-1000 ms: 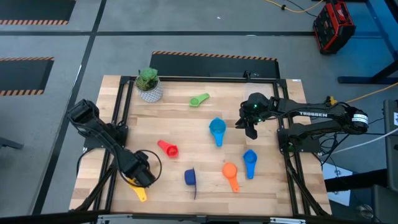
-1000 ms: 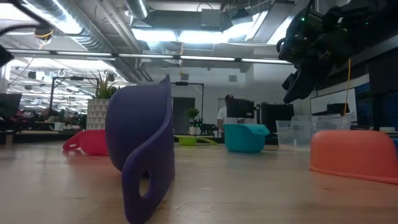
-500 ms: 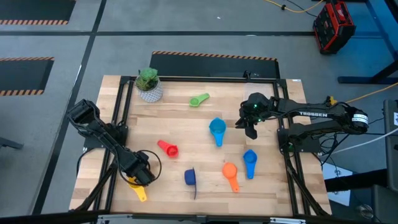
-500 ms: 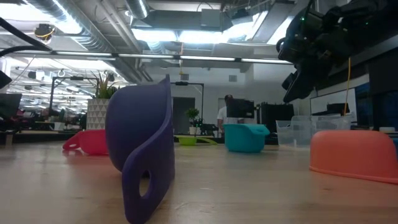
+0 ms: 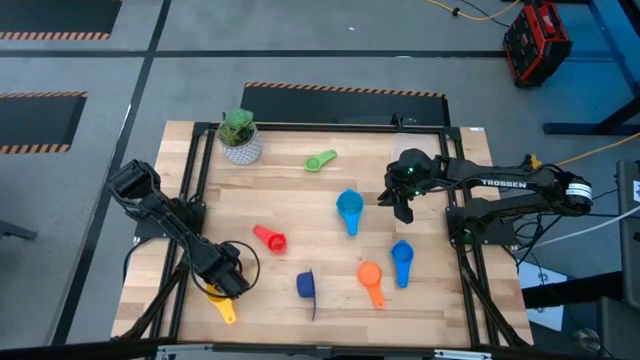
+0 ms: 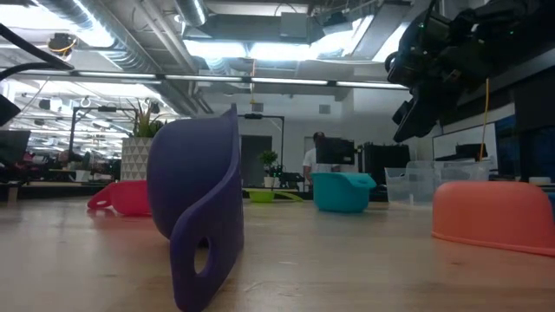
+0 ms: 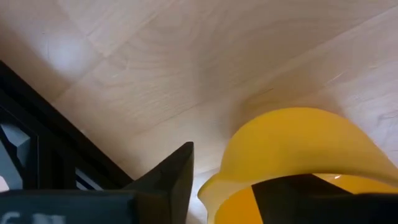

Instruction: Nest measuring cups in basket

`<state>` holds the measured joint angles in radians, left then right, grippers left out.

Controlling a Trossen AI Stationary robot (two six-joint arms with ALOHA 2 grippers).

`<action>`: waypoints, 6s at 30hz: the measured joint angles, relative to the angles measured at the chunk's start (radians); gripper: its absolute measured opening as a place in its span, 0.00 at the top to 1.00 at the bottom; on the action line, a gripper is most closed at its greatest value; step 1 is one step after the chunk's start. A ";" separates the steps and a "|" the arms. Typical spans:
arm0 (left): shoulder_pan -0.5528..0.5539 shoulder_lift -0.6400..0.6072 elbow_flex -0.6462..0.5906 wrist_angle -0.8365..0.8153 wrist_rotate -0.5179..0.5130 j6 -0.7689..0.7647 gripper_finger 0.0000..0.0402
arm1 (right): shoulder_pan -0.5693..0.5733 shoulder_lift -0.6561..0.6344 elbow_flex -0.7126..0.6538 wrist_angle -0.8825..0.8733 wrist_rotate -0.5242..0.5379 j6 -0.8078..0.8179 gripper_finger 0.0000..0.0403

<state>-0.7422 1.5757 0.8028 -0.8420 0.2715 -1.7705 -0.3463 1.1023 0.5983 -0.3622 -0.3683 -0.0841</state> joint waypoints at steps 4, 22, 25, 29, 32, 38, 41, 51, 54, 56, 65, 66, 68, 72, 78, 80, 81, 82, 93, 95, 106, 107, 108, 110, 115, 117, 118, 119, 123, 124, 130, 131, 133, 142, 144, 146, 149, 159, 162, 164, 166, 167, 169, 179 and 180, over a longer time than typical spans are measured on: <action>0.000 0.000 0.000 0.000 0.000 0.000 0.72 | 0.000 0.000 0.000 0.000 0.000 0.000 0.79; 0.001 -0.013 0.003 0.022 0.012 0.035 0.92 | 0.000 0.000 0.000 0.000 0.000 -0.001 0.79; 0.013 -0.029 0.014 0.019 0.008 0.064 0.92 | 0.000 0.000 0.000 0.000 0.000 -0.002 0.79; 0.044 -0.074 0.053 0.024 0.001 0.102 0.95 | 0.000 0.000 0.000 -0.001 0.000 -0.003 0.79; 0.076 -0.117 0.088 0.022 0.005 0.124 0.94 | -0.001 -0.001 0.000 -0.003 0.000 -0.003 0.79; 0.181 -0.172 0.177 0.032 -0.012 0.179 0.93 | -0.004 -0.048 0.001 -0.009 0.001 -0.031 0.79; 0.250 -0.182 0.227 0.037 -0.074 0.279 0.95 | -0.004 -0.094 0.001 -0.012 0.008 -0.046 0.79; 0.587 -0.170 0.357 0.060 -0.134 0.709 0.94 | -0.004 -0.241 0.001 -0.028 0.009 -0.084 0.79; 0.686 -0.144 0.392 0.118 -0.130 0.876 0.95 | -0.004 -0.267 0.001 -0.029 0.014 -0.098 0.79; 0.746 -0.116 0.429 0.123 -0.129 0.983 0.95 | -0.004 -0.277 0.001 -0.029 0.021 -0.118 0.79; 0.893 0.100 0.694 0.142 -0.130 1.407 0.94 | -0.017 -0.289 0.001 -0.038 0.054 -0.130 0.79; 0.900 0.126 0.725 0.135 -0.130 1.444 0.95 | -0.017 -0.290 0.001 -0.035 0.057 -0.130 0.79; 0.910 0.189 0.796 0.136 -0.130 1.506 0.95 | -0.018 -0.289 0.001 -0.040 0.061 -0.130 0.79; 0.922 0.308 0.916 0.134 -0.133 1.595 0.94 | -0.018 -0.289 0.001 -0.040 0.061 -0.130 0.79; 0.933 0.452 1.031 0.126 -0.176 1.650 0.95 | -0.018 -0.289 0.001 -0.040 0.061 -0.128 0.79; 0.939 0.482 1.045 0.126 -0.201 1.650 0.94 | -0.018 -0.289 0.001 -0.040 0.061 -0.128 0.79; 0.941 0.494 1.046 0.126 -0.210 1.650 0.94 | -0.018 -0.289 0.001 -0.039 0.061 -0.128 0.79; 0.942 0.506 1.046 0.125 -0.212 1.650 0.93 | -0.018 -0.289 0.001 -0.040 0.061 -0.128 0.79; 0.946 0.572 1.047 0.128 -0.251 1.648 0.93 | -0.018 -0.289 0.001 -0.040 0.061 -0.129 0.79; 0.947 0.574 1.047 0.114 -0.280 1.647 0.92 | -0.018 -0.289 0.001 -0.039 0.061 -0.128 0.79; 0.929 0.574 1.047 0.116 -0.285 1.648 0.94 | -0.017 -0.289 0.001 -0.040 0.061 -0.128 0.79; 0.927 0.574 1.043 0.121 -0.289 1.648 0.93 | -0.017 -0.289 0.001 -0.040 0.061 -0.127 0.79; 0.926 0.573 1.035 0.127 -0.292 1.648 0.93 | -0.017 -0.289 0.001 -0.040 0.061 -0.127 0.79; 0.925 0.573 1.011 0.122 -0.310 1.647 0.92 | -0.017 -0.289 0.001 -0.040 0.061 -0.127 0.79; 0.927 0.574 0.987 0.123 -0.314 1.642 0.94 | -0.017 -0.289 0.001 -0.040 0.061 -0.129 0.79; 0.927 0.574 0.986 0.125 -0.314 1.646 0.94 | -0.017 -0.289 0.001 -0.040 0.061 -0.129 0.79; 0.927 0.574 0.986 0.127 -0.314 1.648 0.94 | -0.017 -0.289 0.001 -0.040 0.061 -0.129 0.79; 0.927 0.574 0.986 0.130 -0.314 1.648 0.93 | -0.017 -0.289 0.001 -0.040 0.061 -0.129 0.79; 0.926 0.574 0.986 0.132 -0.312 1.643 0.88 | -0.017 -0.289 0.001 -0.040 0.061 -0.129 0.79; 0.926 0.574 0.986 0.132 -0.311 1.642 0.87 | -0.017 -0.289 0.001 -0.040 0.061 -0.129 0.79; 0.927 0.574 0.986 0.132 -0.311 1.641 0.84 | -0.017 -0.289 0.001 -0.040 0.061 -0.129 0.79; 0.926 0.574 0.986 0.132 -0.311 1.640 0.84 | -0.017 -0.289 0.001 -0.040 0.061 -0.130 0.79; 0.926 0.574 0.986 0.132 -0.311 1.639 0.84 | -0.017 -0.289 0.001 -0.040 0.061 -0.129 0.79; 0.927 0.574 0.986 0.133 -0.311 1.589 0.84 | -0.017 -0.289 0.001 -0.040 0.061 -0.130 0.79; 0.927 0.574 0.986 0.133 -0.311 1.589 0.84 | -0.017 -0.289 0.001 -0.040 0.061 -0.130 0.79; 0.927 0.574 0.986 0.133 -0.311 1.589 0.84 | -0.017 -0.288 0.001 -0.039 0.061 -0.130 0.79; 0.929 0.566 0.990 0.121 -0.311 1.591 0.84 | -0.017 -0.288 0.001 -0.039 0.061 -0.130 0.79; 0.921 0.486 1.036 -0.042 -0.310 1.573 0.84 | -0.014 -0.281 0.001 -0.037 -0.034 -0.101 0.79; 0.906 0.473 1.040 -0.100 -0.311 1.535 0.84 | 0.000 -0.274 0.000 -0.038 -0.068 -0.100 0.79; 0.892 0.473 1.040 -0.141 -0.311 1.507 0.84 | 0.014 -0.266 0.000 -0.041 -0.076 -0.100 0.79; 0.877 0.473 1.040 -0.179 -0.311 1.478 0.84 | 0.032 -0.256 0.000 -0.037 -0.078 -0.100 0.79; 0.867 0.474 1.040 -0.192 -0.311 1.463 0.84 | 0.042 -0.248 0.000 -0.038 -0.078 -0.100 0.79; 0.848 0.483 1.039 -0.192 -0.313 1.439 0.84 | 0.060 -0.231 0.000 -0.039 -0.078 -0.100 0.79; 0.751 0.484 1.001 -0.177 -0.447 1.284 0.84 | 0.128 -0.099 0.000 -0.037 -0.070 -0.100 0.79; 0.745 0.484 0.988 -0.174 -0.447 1.277 0.84 | 0.131 -0.083 0.000 -0.038 -0.070 -0.100 0.79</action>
<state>0.0027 2.0598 1.7910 -1.0158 -0.1755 -0.4938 -0.2150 1.0194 0.5983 -0.3999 -0.4384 -0.1841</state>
